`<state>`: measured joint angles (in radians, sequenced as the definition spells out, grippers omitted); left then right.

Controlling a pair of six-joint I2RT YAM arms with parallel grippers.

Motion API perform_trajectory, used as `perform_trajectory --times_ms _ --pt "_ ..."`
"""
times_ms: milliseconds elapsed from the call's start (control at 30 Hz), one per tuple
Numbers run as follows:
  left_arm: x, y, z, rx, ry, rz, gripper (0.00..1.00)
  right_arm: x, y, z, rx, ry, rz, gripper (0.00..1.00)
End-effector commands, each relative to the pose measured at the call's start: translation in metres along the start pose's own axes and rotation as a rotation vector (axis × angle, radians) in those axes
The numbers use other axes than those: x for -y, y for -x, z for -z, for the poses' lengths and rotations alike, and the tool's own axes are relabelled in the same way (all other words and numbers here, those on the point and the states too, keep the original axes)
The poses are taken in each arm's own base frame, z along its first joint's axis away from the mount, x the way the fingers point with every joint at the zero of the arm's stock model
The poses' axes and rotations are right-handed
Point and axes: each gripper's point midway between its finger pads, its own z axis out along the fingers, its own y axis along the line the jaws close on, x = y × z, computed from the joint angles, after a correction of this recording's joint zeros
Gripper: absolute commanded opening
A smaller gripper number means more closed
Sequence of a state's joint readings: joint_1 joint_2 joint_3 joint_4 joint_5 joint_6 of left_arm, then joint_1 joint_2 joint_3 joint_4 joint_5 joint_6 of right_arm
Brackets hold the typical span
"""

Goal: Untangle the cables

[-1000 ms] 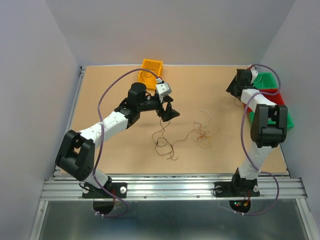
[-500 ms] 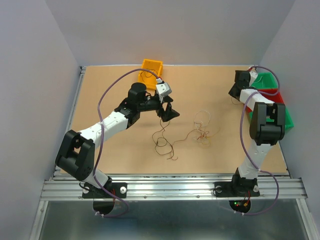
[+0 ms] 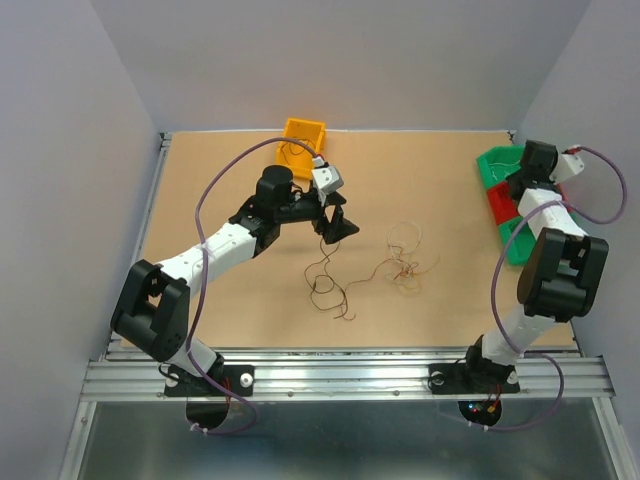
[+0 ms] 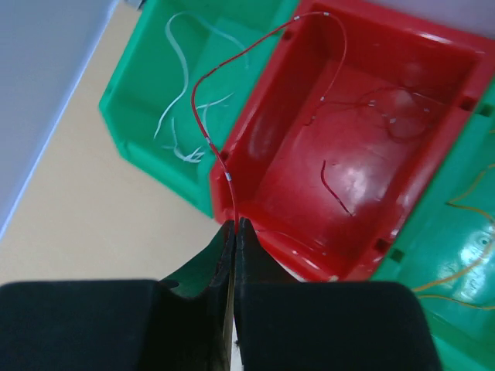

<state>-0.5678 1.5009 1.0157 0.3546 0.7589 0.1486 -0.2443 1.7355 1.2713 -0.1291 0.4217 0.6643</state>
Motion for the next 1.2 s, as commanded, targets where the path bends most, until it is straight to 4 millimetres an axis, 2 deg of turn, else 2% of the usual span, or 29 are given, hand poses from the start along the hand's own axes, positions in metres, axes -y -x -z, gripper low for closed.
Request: perform_trajectory --times_ms 0,67,100,133,300,367,433,567,700,833,967,1067,1100,1133,1167 --pt "0.002 0.024 0.000 0.052 -0.012 -0.055 0.97 0.023 0.013 0.000 0.037 -0.048 -0.189 0.01" --pt "0.001 0.022 0.000 0.048 -0.011 -0.047 0.97 0.030 0.010 -0.008 -0.007 -0.034 -0.243 0.01" --pt "0.002 0.023 -0.001 0.049 -0.013 -0.047 0.97 0.028 0.000 -0.016 -0.073 -0.001 -0.267 0.01" --pt "0.003 0.024 -0.001 0.050 -0.014 -0.048 0.97 0.037 0.002 -0.025 -0.089 -0.008 -0.308 0.01" --pt "0.002 0.026 0.001 0.055 -0.006 -0.053 0.97 0.037 -0.010 -0.052 -0.144 -0.023 -0.390 0.01" --pt "0.002 0.026 0.001 0.054 -0.005 -0.053 0.97 0.045 -0.015 -0.064 -0.163 -0.055 -0.467 0.01" --pt "0.001 0.025 0.000 0.052 -0.003 -0.053 0.97 0.062 -0.020 -0.074 -0.157 -0.126 -0.548 0.00" --pt "-0.002 0.021 -0.004 0.042 -0.004 -0.044 0.97 0.079 -0.019 -0.086 -0.115 -0.234 -0.618 0.00" --pt "-0.005 0.018 -0.006 0.034 -0.002 -0.039 0.97 0.096 -0.027 -0.095 -0.117 -0.370 -0.633 0.00" --pt "-0.006 0.017 -0.007 0.031 0.003 -0.037 0.97 0.097 -0.033 -0.103 -0.104 -0.425 -0.618 0.01" --pt "-0.007 0.015 -0.008 0.027 0.002 -0.035 0.97 0.097 -0.024 -0.101 -0.024 -0.489 -0.555 0.01" --pt "-0.008 0.014 -0.008 0.025 0.005 -0.037 0.97 0.085 -0.012 -0.094 0.013 -0.488 -0.511 0.07" --pt "-0.008 0.014 -0.009 0.024 0.004 -0.035 0.97 0.082 -0.004 -0.087 0.040 -0.493 -0.488 0.19" --pt "-0.008 0.014 -0.009 0.024 0.004 -0.036 0.97 0.081 -0.001 -0.083 0.055 -0.497 -0.482 0.25" --pt "-0.008 0.014 -0.009 0.023 0.005 -0.033 0.97 0.080 0.002 -0.079 0.069 -0.498 -0.475 0.35"
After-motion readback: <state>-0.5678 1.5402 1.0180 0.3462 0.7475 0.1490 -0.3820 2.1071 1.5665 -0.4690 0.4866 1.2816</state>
